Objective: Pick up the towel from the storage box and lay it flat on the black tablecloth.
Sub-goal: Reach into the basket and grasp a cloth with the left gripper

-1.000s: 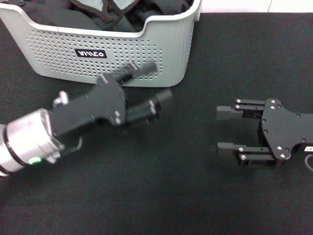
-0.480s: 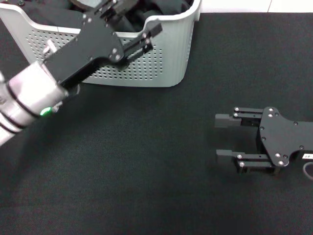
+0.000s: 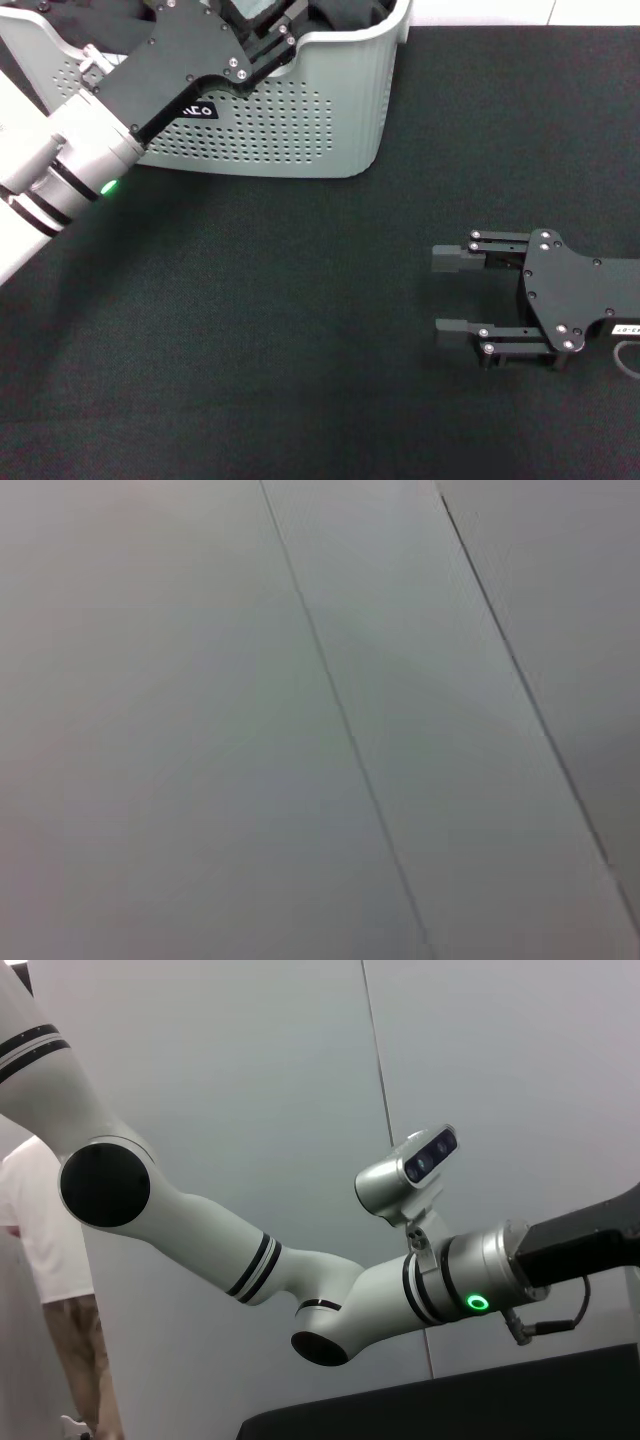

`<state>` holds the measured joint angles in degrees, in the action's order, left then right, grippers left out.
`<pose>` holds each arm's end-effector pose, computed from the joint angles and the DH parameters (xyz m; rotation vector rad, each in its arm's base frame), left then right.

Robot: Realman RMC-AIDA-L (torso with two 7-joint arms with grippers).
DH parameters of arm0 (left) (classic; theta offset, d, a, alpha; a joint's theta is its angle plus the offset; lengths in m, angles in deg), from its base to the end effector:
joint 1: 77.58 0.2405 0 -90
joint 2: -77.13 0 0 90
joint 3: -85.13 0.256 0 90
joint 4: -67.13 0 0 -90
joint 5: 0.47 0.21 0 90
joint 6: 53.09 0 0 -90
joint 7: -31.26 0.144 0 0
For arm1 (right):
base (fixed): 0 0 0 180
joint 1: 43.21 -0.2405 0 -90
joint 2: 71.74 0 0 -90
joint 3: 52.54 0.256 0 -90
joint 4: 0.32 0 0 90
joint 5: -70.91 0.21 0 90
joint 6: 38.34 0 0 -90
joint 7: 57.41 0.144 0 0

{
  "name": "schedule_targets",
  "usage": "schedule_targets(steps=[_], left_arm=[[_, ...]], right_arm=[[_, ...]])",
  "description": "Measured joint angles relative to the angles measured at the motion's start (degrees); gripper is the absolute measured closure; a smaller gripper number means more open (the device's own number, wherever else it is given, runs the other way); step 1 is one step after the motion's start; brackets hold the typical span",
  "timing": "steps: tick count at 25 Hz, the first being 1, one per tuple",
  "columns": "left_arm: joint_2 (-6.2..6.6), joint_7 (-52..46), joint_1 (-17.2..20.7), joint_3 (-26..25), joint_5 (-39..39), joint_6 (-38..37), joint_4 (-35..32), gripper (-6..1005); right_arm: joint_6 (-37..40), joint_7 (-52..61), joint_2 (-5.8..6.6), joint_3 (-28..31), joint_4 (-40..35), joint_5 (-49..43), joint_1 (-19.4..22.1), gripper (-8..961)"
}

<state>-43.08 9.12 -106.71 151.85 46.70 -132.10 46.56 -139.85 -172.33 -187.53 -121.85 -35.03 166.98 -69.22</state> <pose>-0.2264 0.3554 -0.0063 -2.0103 0.0626 -0.9832 0.2164 0.2809 -0.0135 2.9074 -0.1484 -1.1430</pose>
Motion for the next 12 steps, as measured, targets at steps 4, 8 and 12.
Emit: schedule_targets(steps=[4,8,12], left_arm=[[0.01,3.18,0.04,-0.04,-0.16,2.12,0.26,279],[-0.12,6.48,0.26,0.19,-0.17,4.04,0.64,283],[-0.21,8.08,0.46,0.04,-0.56,4.38,0.77,287]], right_arm=[[-0.02,-0.13,0.02,0.01,0.0,0.06,-0.01,283],[-0.03,-0.14,0.04,0.04,0.0,0.41,-0.04,284],[-0.05,-0.15,0.04,0.06,0.0,1.34,0.16,284]])
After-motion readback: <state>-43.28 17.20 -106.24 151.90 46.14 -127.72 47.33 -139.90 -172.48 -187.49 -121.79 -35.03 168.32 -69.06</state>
